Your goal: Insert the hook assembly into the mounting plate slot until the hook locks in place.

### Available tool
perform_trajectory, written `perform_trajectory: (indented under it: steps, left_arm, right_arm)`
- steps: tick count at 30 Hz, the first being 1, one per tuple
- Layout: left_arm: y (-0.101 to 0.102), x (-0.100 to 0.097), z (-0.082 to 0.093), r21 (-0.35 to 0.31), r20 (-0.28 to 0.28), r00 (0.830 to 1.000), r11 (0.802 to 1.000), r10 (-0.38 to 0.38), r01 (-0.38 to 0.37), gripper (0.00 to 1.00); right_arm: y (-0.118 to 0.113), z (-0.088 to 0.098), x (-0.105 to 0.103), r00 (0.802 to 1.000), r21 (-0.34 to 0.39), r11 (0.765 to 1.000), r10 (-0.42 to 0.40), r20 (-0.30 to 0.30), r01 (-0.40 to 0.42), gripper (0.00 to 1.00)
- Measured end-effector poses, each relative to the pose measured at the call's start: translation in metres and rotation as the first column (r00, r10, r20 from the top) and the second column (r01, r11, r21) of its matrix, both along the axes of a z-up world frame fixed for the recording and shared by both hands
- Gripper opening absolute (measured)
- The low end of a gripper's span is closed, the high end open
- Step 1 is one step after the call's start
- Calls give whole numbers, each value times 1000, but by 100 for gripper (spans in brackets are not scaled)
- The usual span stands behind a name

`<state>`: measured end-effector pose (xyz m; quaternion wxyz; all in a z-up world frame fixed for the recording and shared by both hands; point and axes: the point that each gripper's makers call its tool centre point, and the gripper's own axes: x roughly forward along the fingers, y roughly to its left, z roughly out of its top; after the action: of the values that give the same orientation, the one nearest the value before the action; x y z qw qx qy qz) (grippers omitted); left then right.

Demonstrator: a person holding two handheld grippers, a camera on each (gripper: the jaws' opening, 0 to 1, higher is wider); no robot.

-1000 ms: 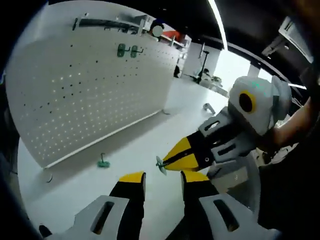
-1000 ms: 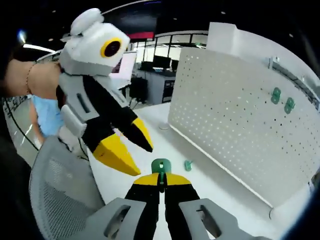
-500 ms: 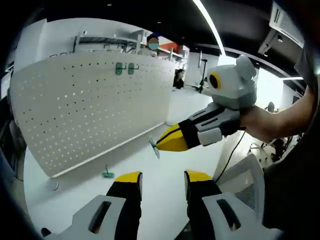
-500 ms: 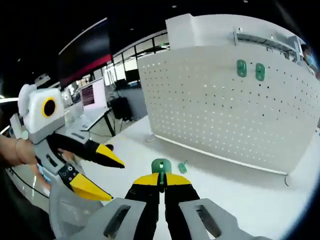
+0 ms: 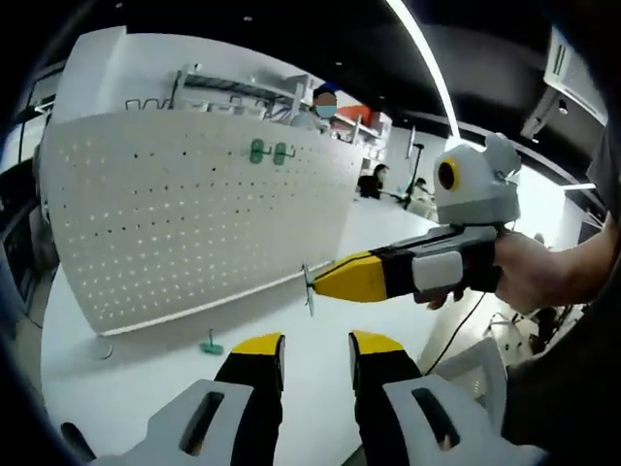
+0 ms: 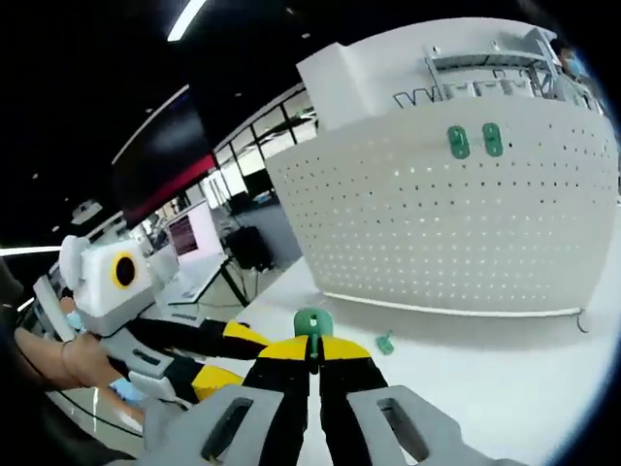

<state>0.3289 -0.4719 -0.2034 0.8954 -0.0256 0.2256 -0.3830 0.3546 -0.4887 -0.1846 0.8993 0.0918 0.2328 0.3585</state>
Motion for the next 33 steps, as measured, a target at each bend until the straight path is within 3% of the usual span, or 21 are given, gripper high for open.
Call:
perform_trajectory:
  steps: [4,10,13,20,28,33]
  left_arm:
    - [1,4,1,-47,-28,999,999,23,-24,27]
    - [1,4,3,-31,-19,1000,999,23,-24,22]
    - [0,2,2,-56,-55,998,998,17,-20,16]
    - [3,-1,3,-45,-41,999,999,18,-19,6]
    - [5,-2,7,-75,-60,998,997,24,-29,5]
    - [6,-1,10,-97,-64,997,994,34,-40,4]
  right_arm:
    - [6,1,-7,1000,2,1000,14,0,-14,0]
    - [12,0,-13,999,9,999,36,-8,-36,0]
    - [14,0,-16,999,5,999,44,-4,-44,0]
    - [17,-3,-24,998,-6,998,67,-7,-67,0]
    - [21,2,-24,996,-30,996,87,22,-86,0]
    - [23,7,-23,991,-70,993,105,78,-100,1]
